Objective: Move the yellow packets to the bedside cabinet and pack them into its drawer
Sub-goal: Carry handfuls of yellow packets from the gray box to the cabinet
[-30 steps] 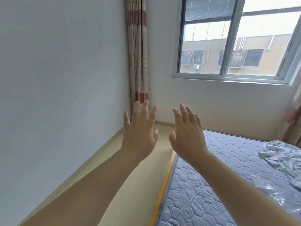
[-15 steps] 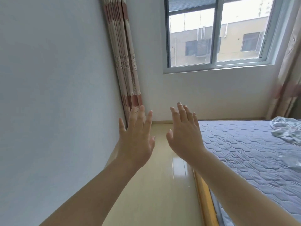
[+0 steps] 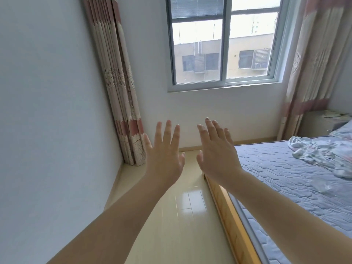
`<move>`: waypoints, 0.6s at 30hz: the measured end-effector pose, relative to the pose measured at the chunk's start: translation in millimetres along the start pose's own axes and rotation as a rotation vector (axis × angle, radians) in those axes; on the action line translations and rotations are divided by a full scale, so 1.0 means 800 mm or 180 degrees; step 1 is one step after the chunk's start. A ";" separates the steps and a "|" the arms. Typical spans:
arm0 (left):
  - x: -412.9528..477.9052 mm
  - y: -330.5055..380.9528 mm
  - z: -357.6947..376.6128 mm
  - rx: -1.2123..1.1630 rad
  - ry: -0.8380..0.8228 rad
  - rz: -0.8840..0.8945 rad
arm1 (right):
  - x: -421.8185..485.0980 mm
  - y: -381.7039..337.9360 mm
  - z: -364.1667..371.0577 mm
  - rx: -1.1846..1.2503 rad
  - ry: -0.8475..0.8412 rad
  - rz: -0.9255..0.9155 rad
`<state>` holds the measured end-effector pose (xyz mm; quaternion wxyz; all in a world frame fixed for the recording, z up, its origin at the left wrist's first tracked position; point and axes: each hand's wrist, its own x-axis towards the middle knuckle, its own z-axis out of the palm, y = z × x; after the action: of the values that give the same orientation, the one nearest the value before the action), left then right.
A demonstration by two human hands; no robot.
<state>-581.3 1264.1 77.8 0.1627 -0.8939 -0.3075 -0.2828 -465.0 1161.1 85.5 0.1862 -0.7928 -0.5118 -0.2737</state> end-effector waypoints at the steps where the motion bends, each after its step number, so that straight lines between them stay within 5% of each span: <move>1: 0.017 -0.007 0.016 0.0009 -0.0011 0.0021 | 0.017 0.004 0.016 -0.0022 0.0052 0.0022; 18: 0.450 -0.209 0.362 -0.0025 0.0062 -0.0004 | 0.482 0.071 0.382 -0.0187 -0.0048 0.0022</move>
<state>-336.8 1690.2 87.4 0.1621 -0.8915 -0.3053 -0.2928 -213.1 1587.9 86.8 0.1600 -0.8016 -0.5022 -0.2820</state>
